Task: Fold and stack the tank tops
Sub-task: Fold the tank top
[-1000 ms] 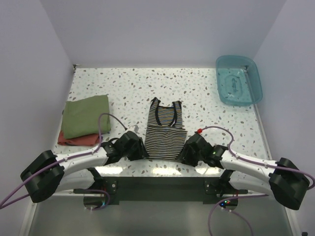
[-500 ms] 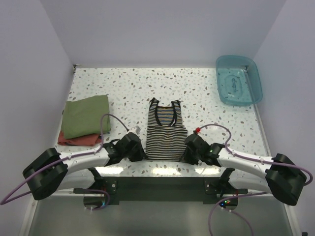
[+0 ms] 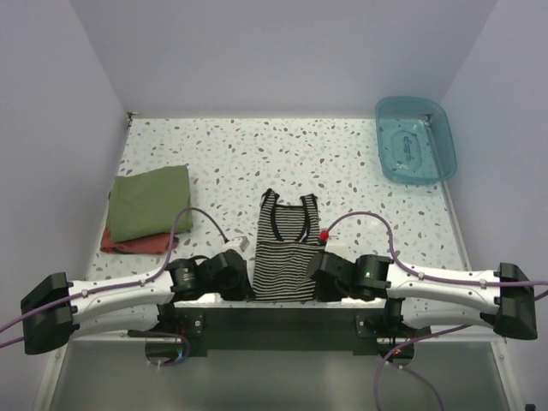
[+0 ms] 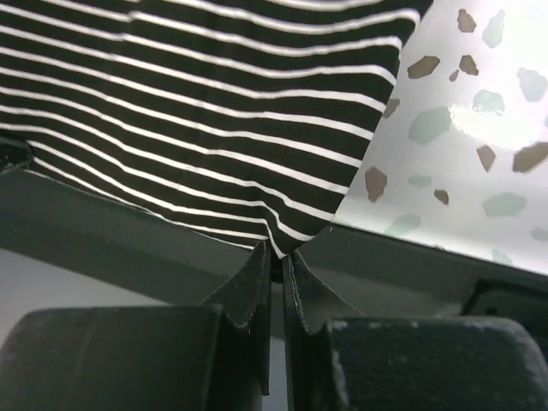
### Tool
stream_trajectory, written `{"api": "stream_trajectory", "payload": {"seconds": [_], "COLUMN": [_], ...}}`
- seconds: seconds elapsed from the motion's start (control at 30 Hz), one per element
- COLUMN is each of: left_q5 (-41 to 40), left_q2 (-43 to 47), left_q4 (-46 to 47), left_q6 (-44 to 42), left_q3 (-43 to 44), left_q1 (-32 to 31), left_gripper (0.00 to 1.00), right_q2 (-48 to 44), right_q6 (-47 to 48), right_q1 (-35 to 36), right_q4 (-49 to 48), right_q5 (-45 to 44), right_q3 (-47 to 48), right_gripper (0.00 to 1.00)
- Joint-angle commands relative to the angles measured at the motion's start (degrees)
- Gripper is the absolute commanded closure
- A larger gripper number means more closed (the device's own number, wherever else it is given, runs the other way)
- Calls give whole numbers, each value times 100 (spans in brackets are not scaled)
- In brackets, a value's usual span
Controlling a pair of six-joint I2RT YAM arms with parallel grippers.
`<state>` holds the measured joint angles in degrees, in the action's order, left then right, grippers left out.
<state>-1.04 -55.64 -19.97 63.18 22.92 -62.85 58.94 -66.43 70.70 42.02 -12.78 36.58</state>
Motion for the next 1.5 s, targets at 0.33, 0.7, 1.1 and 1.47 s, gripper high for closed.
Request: {"api": "stream_trajectory", "payload": {"seconds": [0.33,0.7,1.1,1.47], "left_q5": [-1521,-90,920,508], "left_q2": [203,-1167,-4403,-3201], "left_q4": [-2062,-265,2178,1284], "left_q6": [485,-912,-1633,-1624], "left_q3": [2680,3086,4537,3511], "left_q1": [-343,2241,3973,3957], "left_gripper": [100,100,48,45], "right_q2": [267,1477,4521,3292], "right_q6": [260,2292,3618,3761], "right_q1": [112,-3066,-4934,-3584], "right_q4": [1977,167,-177,-457], "right_q5": [-1456,950,1296,83], "right_q3": [2494,2590,5181,3658], "right_gripper": [94,96,31,35]}}
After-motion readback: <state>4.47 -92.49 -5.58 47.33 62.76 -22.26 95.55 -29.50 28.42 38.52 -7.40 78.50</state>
